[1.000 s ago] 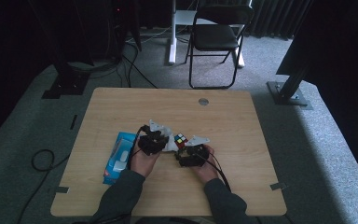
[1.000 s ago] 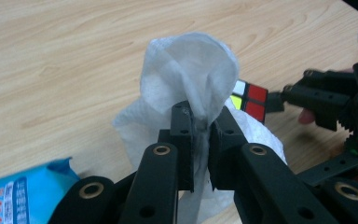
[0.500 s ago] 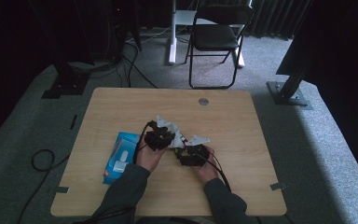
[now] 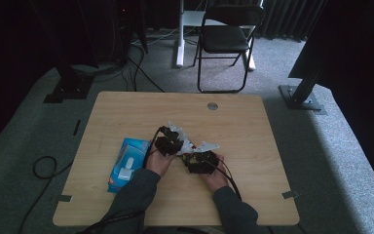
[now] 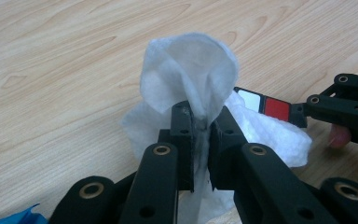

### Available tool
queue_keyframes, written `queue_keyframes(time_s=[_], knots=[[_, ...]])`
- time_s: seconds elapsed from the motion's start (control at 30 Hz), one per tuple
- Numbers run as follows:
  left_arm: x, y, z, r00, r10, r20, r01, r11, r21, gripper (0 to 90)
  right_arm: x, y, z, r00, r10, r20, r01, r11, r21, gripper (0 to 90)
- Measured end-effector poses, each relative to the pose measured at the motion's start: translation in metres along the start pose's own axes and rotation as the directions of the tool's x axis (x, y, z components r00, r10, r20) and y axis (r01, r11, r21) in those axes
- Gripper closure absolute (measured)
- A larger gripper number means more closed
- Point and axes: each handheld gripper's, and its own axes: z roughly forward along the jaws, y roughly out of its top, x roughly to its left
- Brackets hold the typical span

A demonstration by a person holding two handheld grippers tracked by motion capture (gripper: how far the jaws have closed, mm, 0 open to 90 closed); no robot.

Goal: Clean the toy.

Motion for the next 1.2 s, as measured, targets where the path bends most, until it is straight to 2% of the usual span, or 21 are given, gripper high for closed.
queue_keyframes(time_s=[0.3, 0.4, 0.5, 0.57, 0.73, 0.87, 0.93, 1.17, 1.2], knots=[[-0.003, -0.004, -0.003, 0.9999, 0.015, -0.005, -0.015, 0.9999, 0.0, 82.4, 0.0, 0.0, 0.0, 1.0, -0.006, -0.003, 0.006, 1.0, 0.002, 34.0], [-0.005, -0.006, -0.004, 0.9997, 0.02, 0.015, -0.02, 0.9998, -0.005, 82.5, 0.001, 0.0, 0.0, 1.0, -0.007, -0.002, 0.007, 1.0, 0.002, 34.0], [-0.008, -0.008, -0.005, 0.9993, 0.032, 0.02, -0.032, 0.9994, -0.009, 82.5, 0.001, 0.0, 0.0, 1.0, -0.008, -0.001, 0.008, 1.0, 0.002, 34.0], [-0.013, -0.009, -0.006, 0.9981, 0.058, 0.024, -0.058, 0.9983, -0.003, 82.5, 0.001, 0.0, 0.0, 1.0, -0.009, -0.001, 0.009, 1.0, 0.003, 34.1], [-0.019, -0.01, -0.008, 0.997, 0.069, 0.035, -0.069, 0.9976, 0.0, 82.5, 0.001, 0.0, 0.0, 1.0, -0.008, -0.001, 0.008, 1.0, 0.003, 34.1], [-0.025, -0.013, -0.01, 0.9944, 0.098, 0.039, -0.098, 0.9952, -0.004, 82.5, 0.001, 0.0, 0.0, 1.0, -0.009, -0.001, 0.009, 1.0, 0.003, 34.1], [-0.027, -0.014, -0.011, 0.9937, 0.101, 0.05, -0.101, 0.9949, -0.002, 82.4, 0.001, 0.0, 0.0, 1.0, -0.009, 0.0, 0.009, 1.0, 0.003, 34.1], [-0.027, -0.014, -0.01, 0.9919, 0.117, 0.05, -0.117, 0.9932, -0.006, 82.5, 0.001, 0.0, 0.0, 1.0, -0.009, 0.0, 0.009, 1.0, 0.003, 34.1], [-0.027, -0.014, -0.009, 0.9906, 0.132, 0.035, -0.132, 0.9912, -0.013, 82.4, 0.001, 0.0, 0.0, 1.0, -0.009, 0.001, 0.009, 1.0, 0.003, 34.1]])
